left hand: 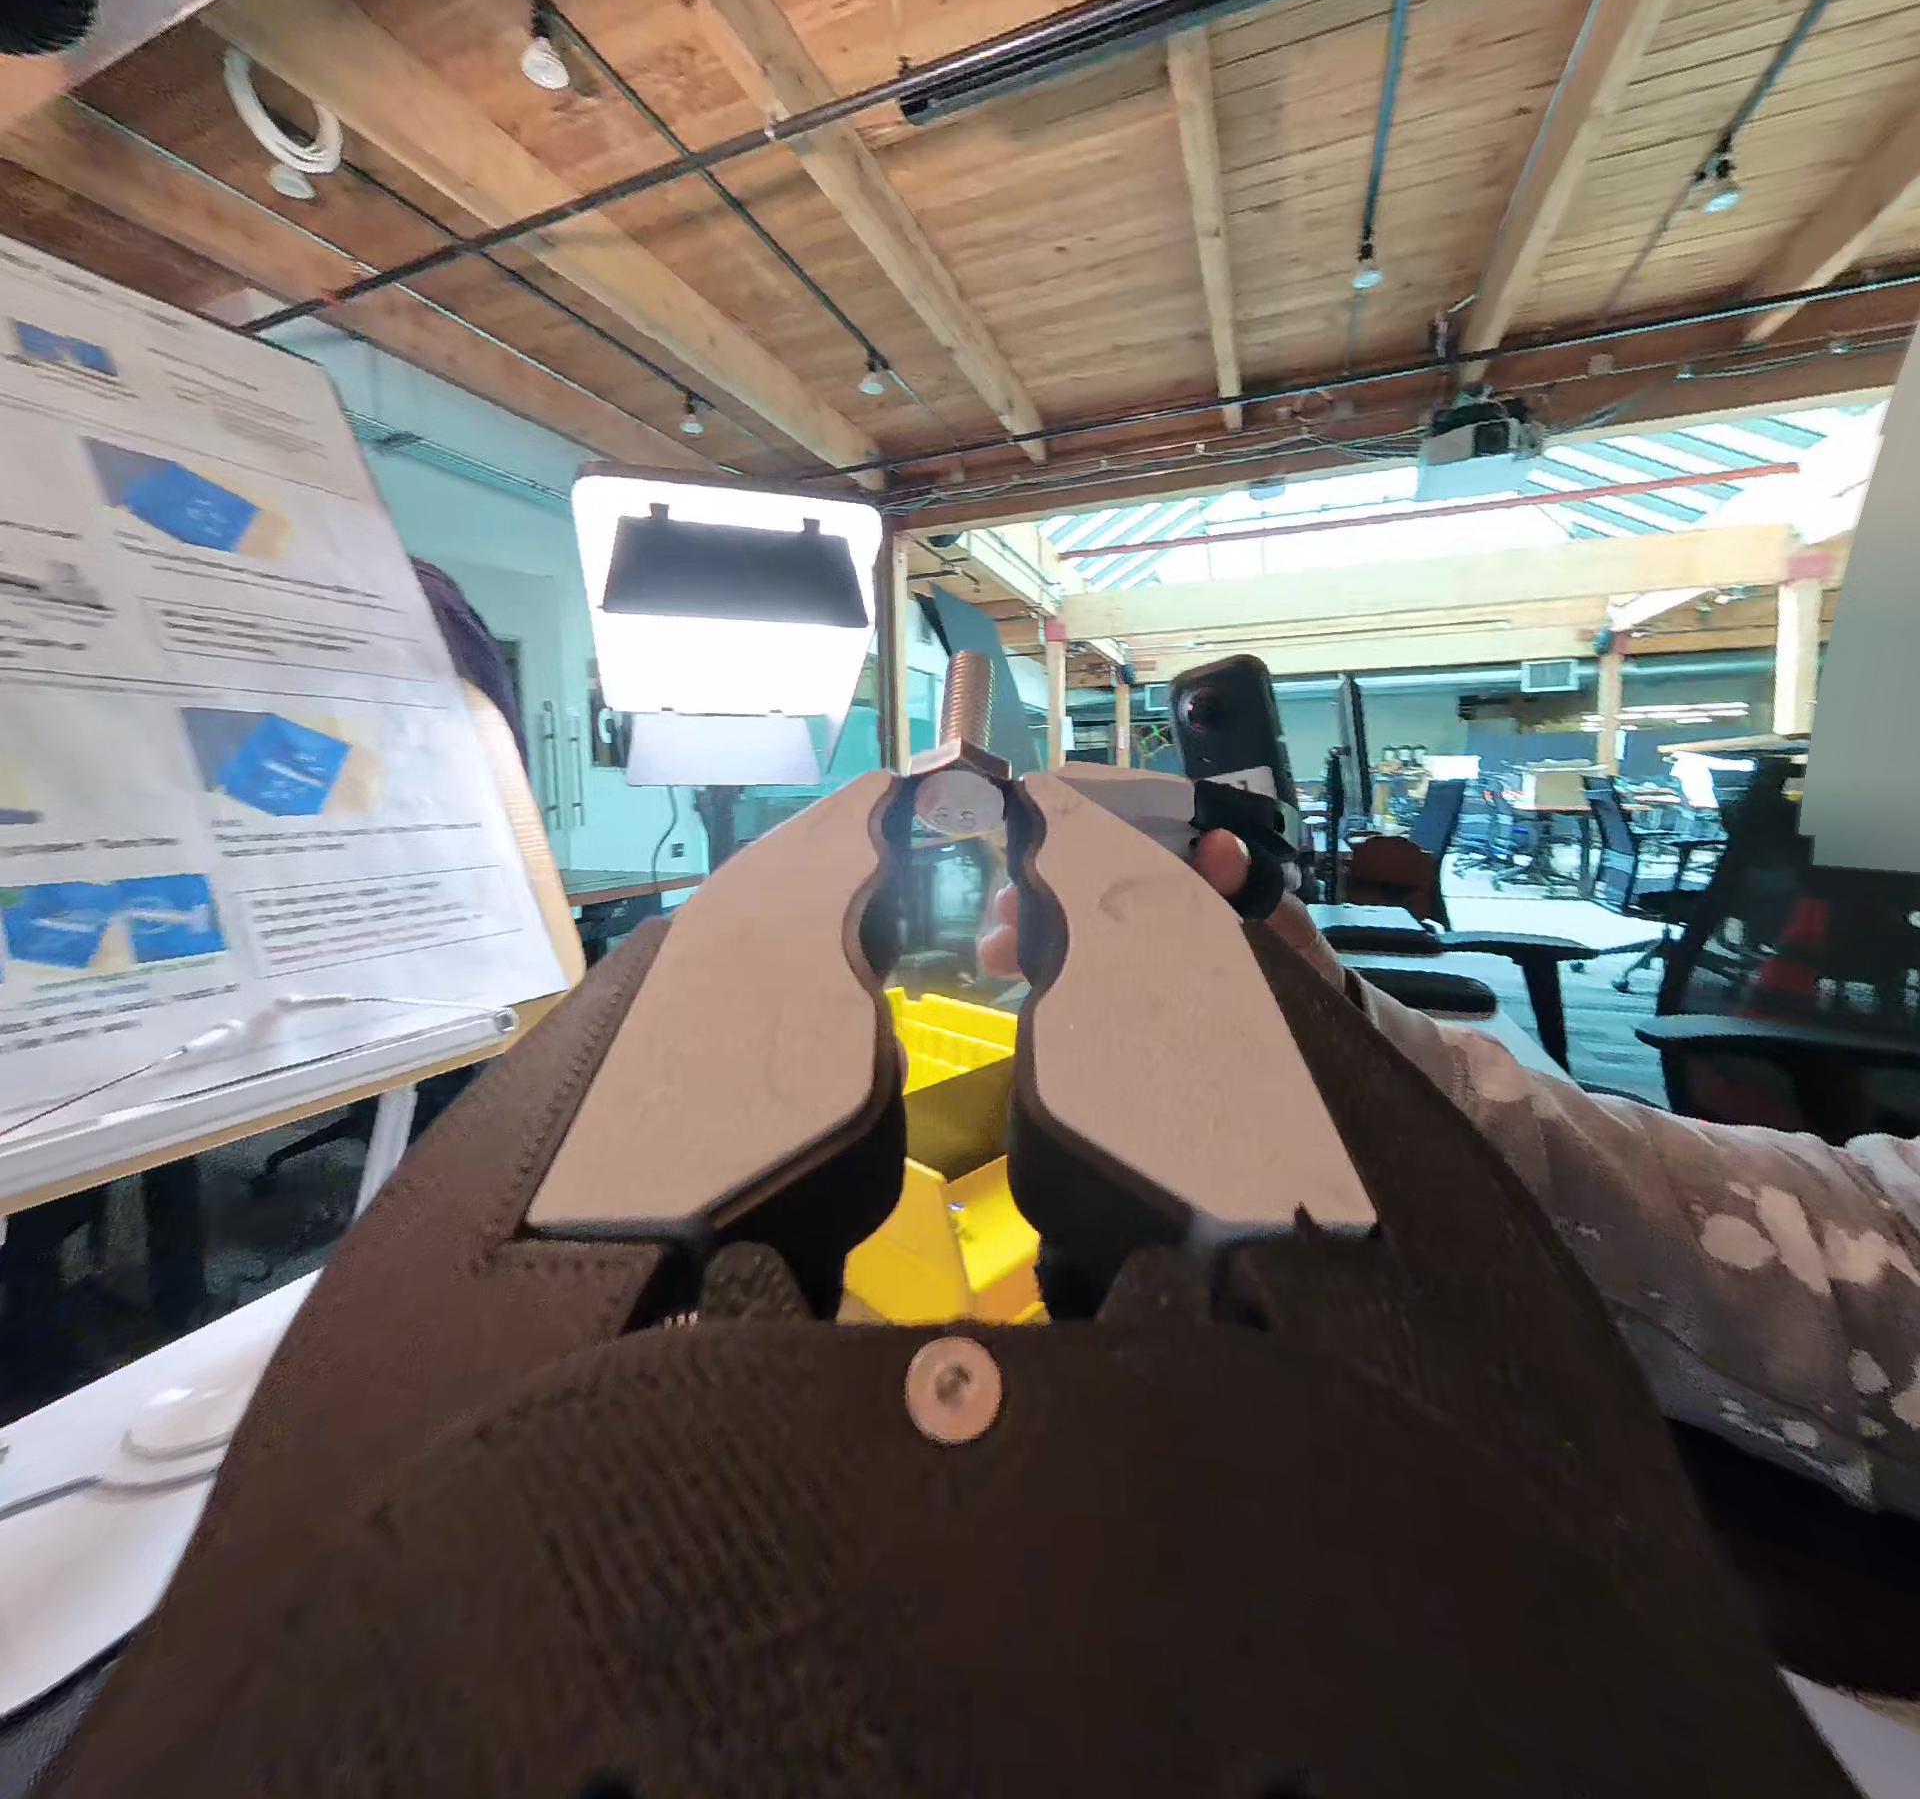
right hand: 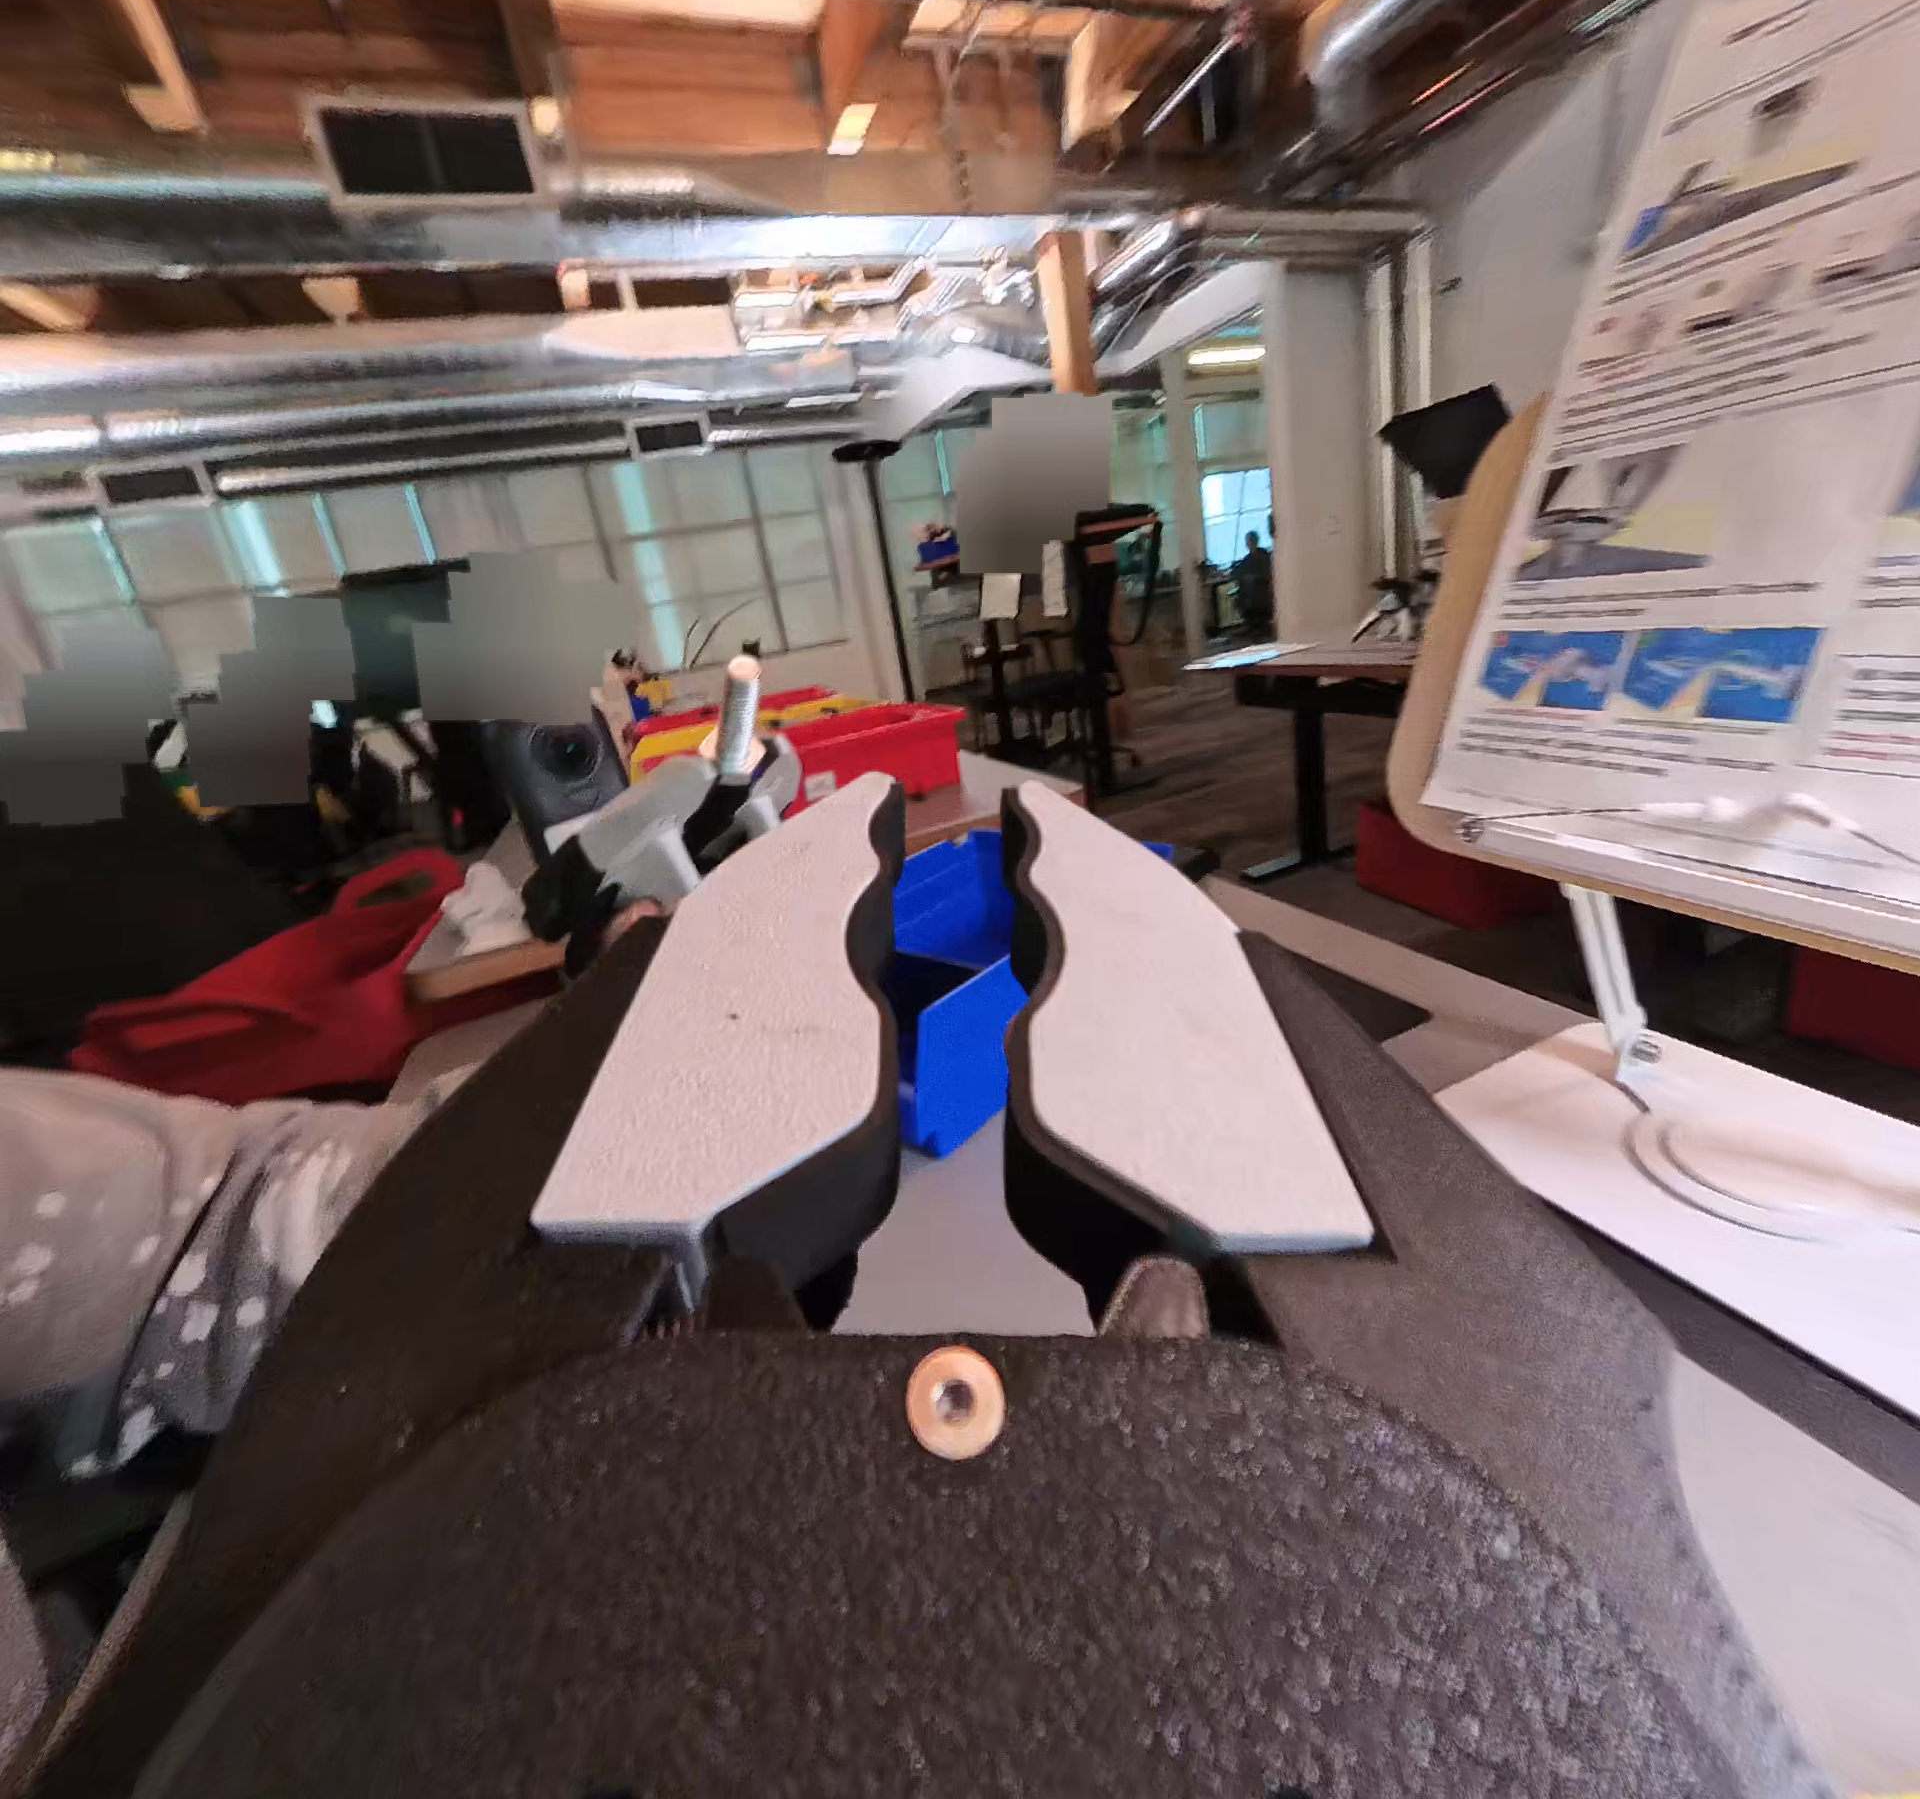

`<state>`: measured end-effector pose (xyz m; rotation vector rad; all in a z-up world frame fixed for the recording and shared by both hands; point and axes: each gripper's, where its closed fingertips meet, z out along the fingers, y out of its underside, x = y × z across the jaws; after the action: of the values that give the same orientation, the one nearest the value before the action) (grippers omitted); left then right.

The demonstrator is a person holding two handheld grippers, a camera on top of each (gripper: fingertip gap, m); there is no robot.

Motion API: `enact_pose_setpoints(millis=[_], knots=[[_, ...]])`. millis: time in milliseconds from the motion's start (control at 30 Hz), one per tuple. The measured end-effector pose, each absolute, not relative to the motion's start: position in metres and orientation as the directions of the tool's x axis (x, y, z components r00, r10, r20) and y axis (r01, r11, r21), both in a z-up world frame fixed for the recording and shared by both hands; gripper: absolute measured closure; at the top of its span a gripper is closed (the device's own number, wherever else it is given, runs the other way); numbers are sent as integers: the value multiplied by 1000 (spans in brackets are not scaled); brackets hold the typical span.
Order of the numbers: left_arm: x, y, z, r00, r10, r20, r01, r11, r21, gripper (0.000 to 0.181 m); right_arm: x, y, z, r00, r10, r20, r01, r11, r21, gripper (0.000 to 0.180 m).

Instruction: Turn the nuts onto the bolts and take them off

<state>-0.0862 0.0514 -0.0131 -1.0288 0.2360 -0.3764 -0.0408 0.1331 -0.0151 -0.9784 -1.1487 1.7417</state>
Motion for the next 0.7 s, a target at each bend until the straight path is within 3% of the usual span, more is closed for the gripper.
enact_pose_setpoints(millis=[133,333,700], knots=[[-94,54,-17,925,-379,-16,171,454,-874,163,-24,171,-2,-285,930,-231,-303,-316,-899,163],[-99,59,-23,931,-366,9,180,436,-881,163,2,197,19,-166,964,-209,-416,-261,-871,163],[-103,64,-30,933,-359,33,190,412,-891,162,7,200,22,-141,966,-215,-445,-256,-858,164]])
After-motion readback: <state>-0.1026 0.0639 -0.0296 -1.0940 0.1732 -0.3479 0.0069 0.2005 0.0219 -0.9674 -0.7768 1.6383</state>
